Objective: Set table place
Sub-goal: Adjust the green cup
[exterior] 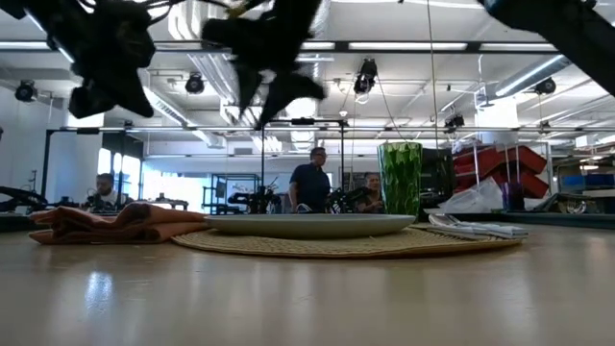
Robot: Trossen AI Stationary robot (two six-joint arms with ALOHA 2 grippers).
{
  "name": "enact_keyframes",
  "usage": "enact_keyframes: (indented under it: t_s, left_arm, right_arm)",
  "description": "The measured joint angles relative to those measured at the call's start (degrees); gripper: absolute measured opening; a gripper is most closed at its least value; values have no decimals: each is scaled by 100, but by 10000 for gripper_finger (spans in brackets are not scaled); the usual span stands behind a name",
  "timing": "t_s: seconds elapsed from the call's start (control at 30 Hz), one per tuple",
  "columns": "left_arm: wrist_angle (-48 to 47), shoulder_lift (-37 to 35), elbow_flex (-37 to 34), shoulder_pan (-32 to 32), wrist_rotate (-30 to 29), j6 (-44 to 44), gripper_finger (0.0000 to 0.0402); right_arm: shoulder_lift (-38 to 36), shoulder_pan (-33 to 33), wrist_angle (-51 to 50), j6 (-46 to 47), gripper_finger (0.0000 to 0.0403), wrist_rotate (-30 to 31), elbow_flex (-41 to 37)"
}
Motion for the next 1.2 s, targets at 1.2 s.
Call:
enact_keyframes:
  t_s: [1.2]
  left_arm:
    - [-96,2940,2633,-214,-1419,444,0]
  right_arm:
    - [-2243,-3356,-1728,-4327,188,-926,-2699]
